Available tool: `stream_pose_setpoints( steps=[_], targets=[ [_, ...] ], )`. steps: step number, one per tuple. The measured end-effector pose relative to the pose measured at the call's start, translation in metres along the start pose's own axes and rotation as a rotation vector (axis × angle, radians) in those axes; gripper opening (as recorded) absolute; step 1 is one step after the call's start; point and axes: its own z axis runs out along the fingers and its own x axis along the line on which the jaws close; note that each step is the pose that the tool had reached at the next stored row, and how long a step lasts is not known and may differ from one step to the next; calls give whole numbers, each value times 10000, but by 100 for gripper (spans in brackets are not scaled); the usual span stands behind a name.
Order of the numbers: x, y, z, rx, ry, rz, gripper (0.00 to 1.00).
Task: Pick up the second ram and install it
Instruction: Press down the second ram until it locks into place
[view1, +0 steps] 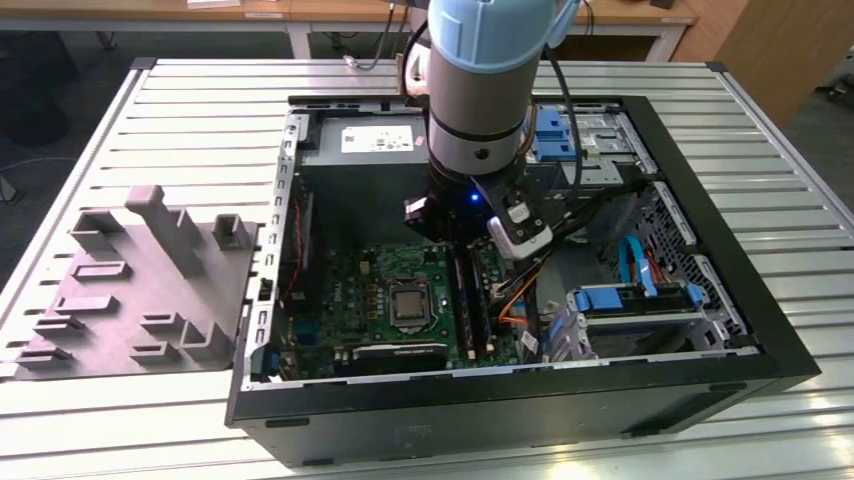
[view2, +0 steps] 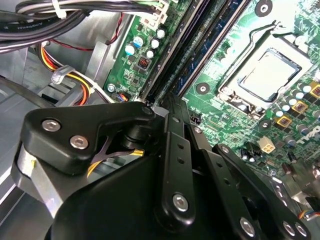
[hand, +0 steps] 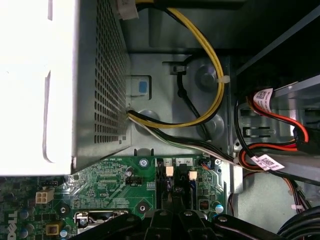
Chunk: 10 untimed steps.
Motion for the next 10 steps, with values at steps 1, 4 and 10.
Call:
stream_pose_setpoints(
  steps=[1, 4, 10],
  targets=[
    [-1, 2, -26, 9, 3, 0, 11],
    [-4, 8, -108, 11, 3, 0, 11],
    [-8, 16, -187, 11, 4, 1, 11]
  ],
)
